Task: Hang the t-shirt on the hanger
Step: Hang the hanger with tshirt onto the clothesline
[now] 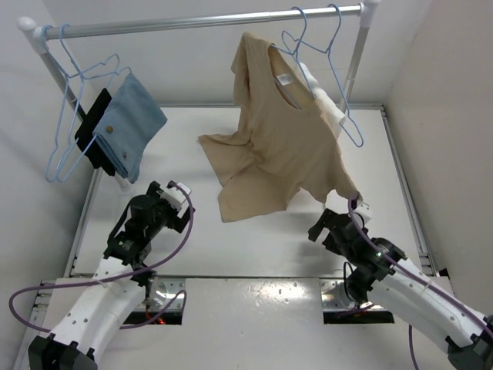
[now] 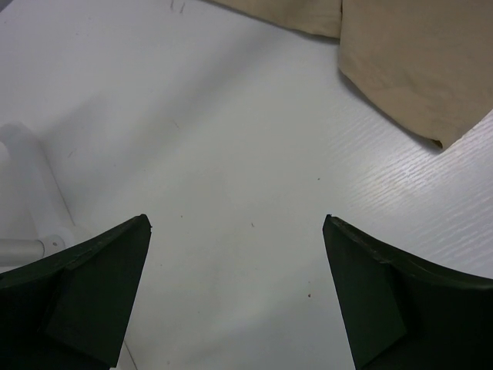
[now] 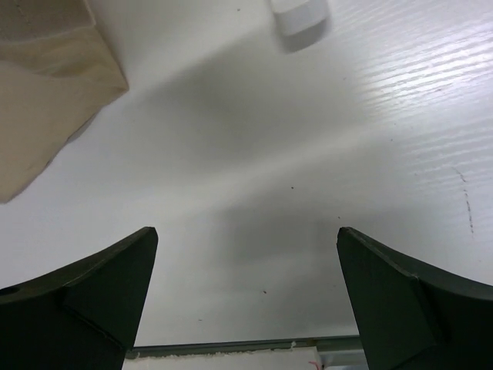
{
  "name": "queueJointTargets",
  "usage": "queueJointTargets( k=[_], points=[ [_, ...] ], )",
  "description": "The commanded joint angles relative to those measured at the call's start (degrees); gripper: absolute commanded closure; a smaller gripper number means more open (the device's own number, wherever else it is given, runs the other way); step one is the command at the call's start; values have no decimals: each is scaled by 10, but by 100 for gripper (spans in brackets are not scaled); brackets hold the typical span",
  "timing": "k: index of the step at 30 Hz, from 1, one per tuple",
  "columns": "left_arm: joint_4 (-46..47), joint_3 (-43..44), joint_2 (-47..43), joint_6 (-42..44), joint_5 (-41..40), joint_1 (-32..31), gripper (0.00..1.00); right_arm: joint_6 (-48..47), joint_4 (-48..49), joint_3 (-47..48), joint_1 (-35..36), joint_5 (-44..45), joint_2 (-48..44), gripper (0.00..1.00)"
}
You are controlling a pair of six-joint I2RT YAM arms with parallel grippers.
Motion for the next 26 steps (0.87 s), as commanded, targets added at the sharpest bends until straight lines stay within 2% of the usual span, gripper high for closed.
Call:
queueJointTargets(
  k=[1, 4, 26],
  points=[
    [25, -8, -9, 1, 12, 11, 0, 62, -41, 39, 4, 49, 1, 0],
    [25, -8, -9, 1, 17, 11, 0, 104, -57, 44, 4, 73, 1, 0],
    [30, -13, -36, 7, 27, 21, 0, 145, -118, 66, 4, 105, 18, 0]
  ],
)
